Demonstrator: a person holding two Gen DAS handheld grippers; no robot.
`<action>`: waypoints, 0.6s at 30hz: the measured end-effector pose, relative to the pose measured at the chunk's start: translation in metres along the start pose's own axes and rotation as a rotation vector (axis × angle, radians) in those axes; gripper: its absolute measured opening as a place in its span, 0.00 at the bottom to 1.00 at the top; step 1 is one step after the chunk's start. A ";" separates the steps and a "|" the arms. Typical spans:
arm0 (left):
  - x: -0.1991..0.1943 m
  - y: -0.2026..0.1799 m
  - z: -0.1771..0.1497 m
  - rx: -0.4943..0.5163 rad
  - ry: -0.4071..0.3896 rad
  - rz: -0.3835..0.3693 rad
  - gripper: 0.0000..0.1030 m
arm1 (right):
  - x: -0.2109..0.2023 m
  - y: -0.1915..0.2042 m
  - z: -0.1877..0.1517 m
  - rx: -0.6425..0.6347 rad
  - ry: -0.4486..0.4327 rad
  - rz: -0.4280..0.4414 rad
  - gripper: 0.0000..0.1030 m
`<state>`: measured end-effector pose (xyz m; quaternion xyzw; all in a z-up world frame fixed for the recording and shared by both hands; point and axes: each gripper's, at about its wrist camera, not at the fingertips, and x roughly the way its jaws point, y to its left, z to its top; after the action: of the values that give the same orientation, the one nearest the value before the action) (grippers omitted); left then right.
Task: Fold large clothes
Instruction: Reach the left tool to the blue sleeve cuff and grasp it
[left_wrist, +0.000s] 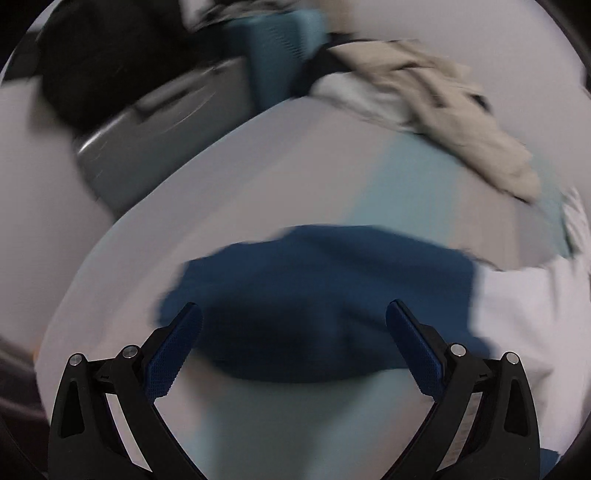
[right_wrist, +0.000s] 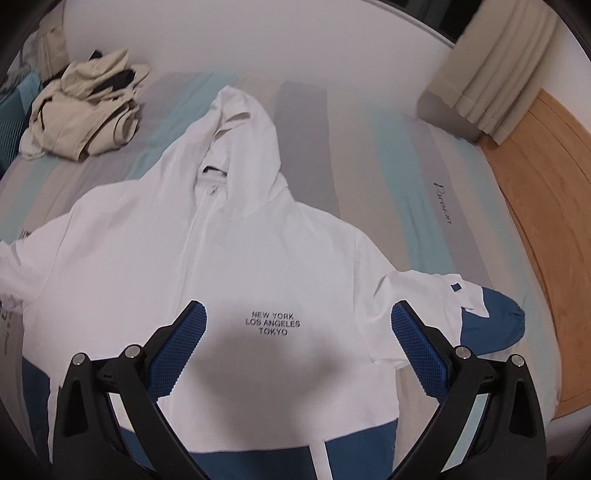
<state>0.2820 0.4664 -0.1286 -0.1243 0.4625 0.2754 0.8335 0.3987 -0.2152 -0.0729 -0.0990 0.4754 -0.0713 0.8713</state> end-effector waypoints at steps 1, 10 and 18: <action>0.005 0.016 0.000 -0.015 0.012 -0.002 0.94 | -0.005 0.004 0.002 -0.010 0.008 -0.009 0.93; 0.060 0.067 0.004 -0.052 0.107 -0.094 0.93 | -0.032 0.020 0.004 -0.043 0.053 -0.064 0.93; 0.082 0.069 -0.008 -0.070 0.165 -0.148 0.60 | -0.051 0.030 0.001 0.003 0.097 -0.101 0.93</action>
<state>0.2714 0.5472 -0.1990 -0.2093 0.5093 0.2180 0.8058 0.3730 -0.1753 -0.0386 -0.1180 0.5115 -0.1205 0.8426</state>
